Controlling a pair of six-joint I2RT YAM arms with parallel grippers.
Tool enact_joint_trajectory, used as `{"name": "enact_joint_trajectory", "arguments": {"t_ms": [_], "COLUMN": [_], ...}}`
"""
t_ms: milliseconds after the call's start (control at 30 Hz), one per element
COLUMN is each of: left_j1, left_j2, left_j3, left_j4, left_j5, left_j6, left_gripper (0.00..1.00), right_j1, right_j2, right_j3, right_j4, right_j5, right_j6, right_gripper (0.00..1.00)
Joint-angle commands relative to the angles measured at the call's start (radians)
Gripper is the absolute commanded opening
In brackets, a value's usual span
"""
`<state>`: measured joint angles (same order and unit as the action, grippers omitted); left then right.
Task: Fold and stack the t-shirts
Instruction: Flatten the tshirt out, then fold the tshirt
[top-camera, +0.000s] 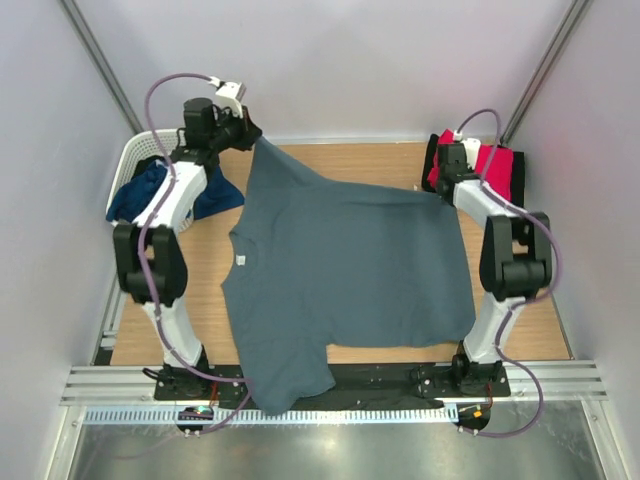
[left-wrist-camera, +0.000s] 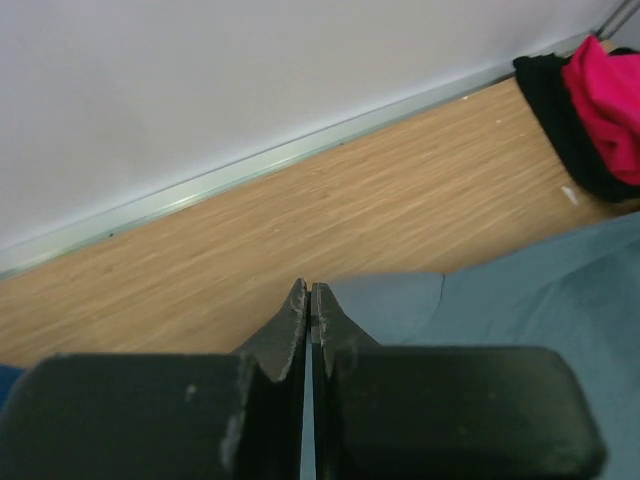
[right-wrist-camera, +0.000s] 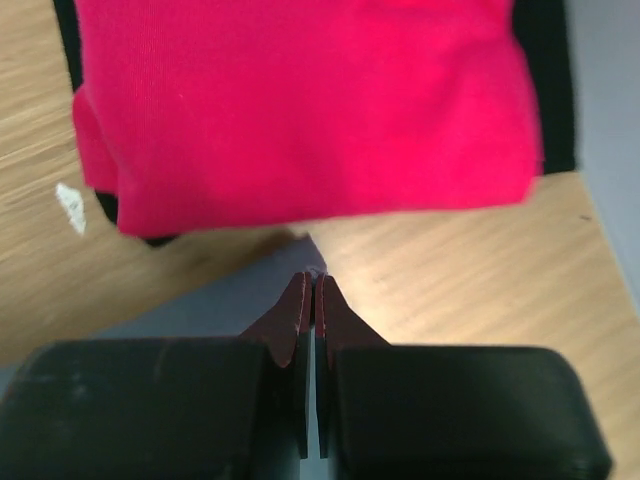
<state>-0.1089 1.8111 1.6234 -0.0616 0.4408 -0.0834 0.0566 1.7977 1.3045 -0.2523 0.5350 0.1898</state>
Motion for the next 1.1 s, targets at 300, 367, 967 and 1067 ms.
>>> {"name": "enact_joint_trajectory", "arguments": {"t_ms": [300, 367, 967, 1067], "left_j1": [0.011, 0.017, 0.051, 0.051], "left_j2": [0.424, 0.439, 0.243, 0.220], "left_j3": [0.365, 0.369, 0.230, 0.207], "left_j4": [0.118, 0.138, 0.131, 0.137], "left_j5": [0.047, 0.047, 0.167, 0.161], "left_j6": [0.079, 0.068, 0.106, 0.106], "left_gripper": [0.00, 0.00, 0.00, 0.00], "right_j1": [-0.008, -0.009, -0.023, -0.023], "right_j2": [0.371, 0.374, 0.197, 0.155], "right_j3": [0.345, 0.349, 0.305, 0.277], "right_j4": [0.162, 0.174, 0.107, 0.099], "right_j5": [0.037, 0.031, -0.041, -0.040], "right_j6": [0.011, 0.016, 0.077, 0.080], "right_gripper": [0.01, 0.01, 0.01, 0.01]}}
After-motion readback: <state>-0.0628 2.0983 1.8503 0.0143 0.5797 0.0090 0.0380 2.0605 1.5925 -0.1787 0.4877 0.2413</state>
